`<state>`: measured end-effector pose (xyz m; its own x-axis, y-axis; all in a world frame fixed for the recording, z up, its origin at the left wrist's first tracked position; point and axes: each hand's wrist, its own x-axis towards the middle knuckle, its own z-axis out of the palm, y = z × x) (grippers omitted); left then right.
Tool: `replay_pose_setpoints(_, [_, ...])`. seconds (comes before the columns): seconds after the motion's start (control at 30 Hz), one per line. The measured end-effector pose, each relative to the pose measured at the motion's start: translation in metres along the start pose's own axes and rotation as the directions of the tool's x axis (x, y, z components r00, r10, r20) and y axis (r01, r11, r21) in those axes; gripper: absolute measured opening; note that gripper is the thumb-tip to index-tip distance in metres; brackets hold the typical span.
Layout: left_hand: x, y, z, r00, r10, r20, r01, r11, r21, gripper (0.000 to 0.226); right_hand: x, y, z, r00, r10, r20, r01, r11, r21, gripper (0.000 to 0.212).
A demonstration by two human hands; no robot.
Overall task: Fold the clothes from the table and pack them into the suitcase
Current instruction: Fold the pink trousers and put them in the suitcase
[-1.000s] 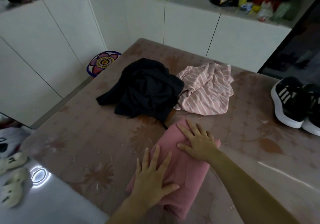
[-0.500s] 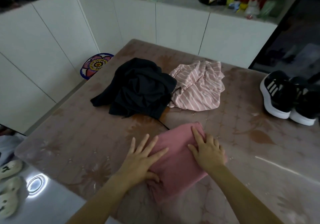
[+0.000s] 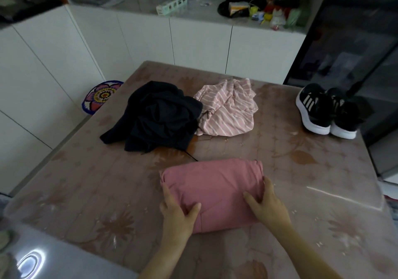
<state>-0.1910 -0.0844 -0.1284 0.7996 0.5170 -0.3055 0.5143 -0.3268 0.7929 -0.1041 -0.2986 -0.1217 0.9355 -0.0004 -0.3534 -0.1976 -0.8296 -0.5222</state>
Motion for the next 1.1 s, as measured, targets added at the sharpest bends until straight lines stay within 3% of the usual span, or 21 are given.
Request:
replay_pose_setpoints(0.2, [-0.014,-0.009,-0.002,0.985,-0.041,0.165,0.017,0.990,0.141,0.107,-0.026,0.034,-0.001,0.993,0.009,0.115,-0.015,0.999,0.049,0.082])
replay_pose_setpoints(0.33, [-0.021,-0.002,-0.002,0.973,0.056,0.224,-0.087,0.988,0.131,0.104,-0.037,0.046,-0.009,0.991,-0.012,0.134,-0.042,0.919,0.392,0.084])
replay_pose_setpoints(0.4, [-0.027,0.002,0.002,0.961,0.141,0.237,-0.173,0.978,0.117,0.098,-0.045,0.051,-0.012,0.996,-0.030,0.081,-0.014,0.872,0.490,0.091])
replay_pose_setpoints(0.53, [-0.038,0.005,0.020,0.902,0.342,0.262,-0.374,0.924,0.078,0.078,-0.072,0.073,-0.017,0.983,-0.121,-0.135,0.172,0.860,0.480,0.090])
replay_pose_setpoints(0.7, [-0.064,0.014,0.059,0.841,0.390,0.375,-0.441,0.896,0.057,0.050,-0.107,0.132,-0.041,0.954,-0.218,-0.207,0.284,0.877,0.387,0.071])
replay_pose_setpoints(0.87, [-0.121,0.034,0.121,0.773,0.435,0.461,-0.514,0.856,0.055,0.048,-0.154,0.217,-0.068,0.948,-0.133,-0.290,0.242,0.893,0.381,0.060])
replay_pose_setpoints(0.97, [-0.176,0.047,0.165,0.717,0.458,0.525,-0.562,0.826,0.047,0.048,-0.198,0.270,-0.091,0.954,-0.040,-0.299,0.183,0.864,0.470,0.025])
replay_pose_setpoints(1.1, [-0.260,0.061,0.230,0.644,0.464,0.608,-0.591,0.807,0.010,0.050,-0.256,0.358,-0.124,0.923,0.105,-0.371,0.109,0.852,0.512,0.031])
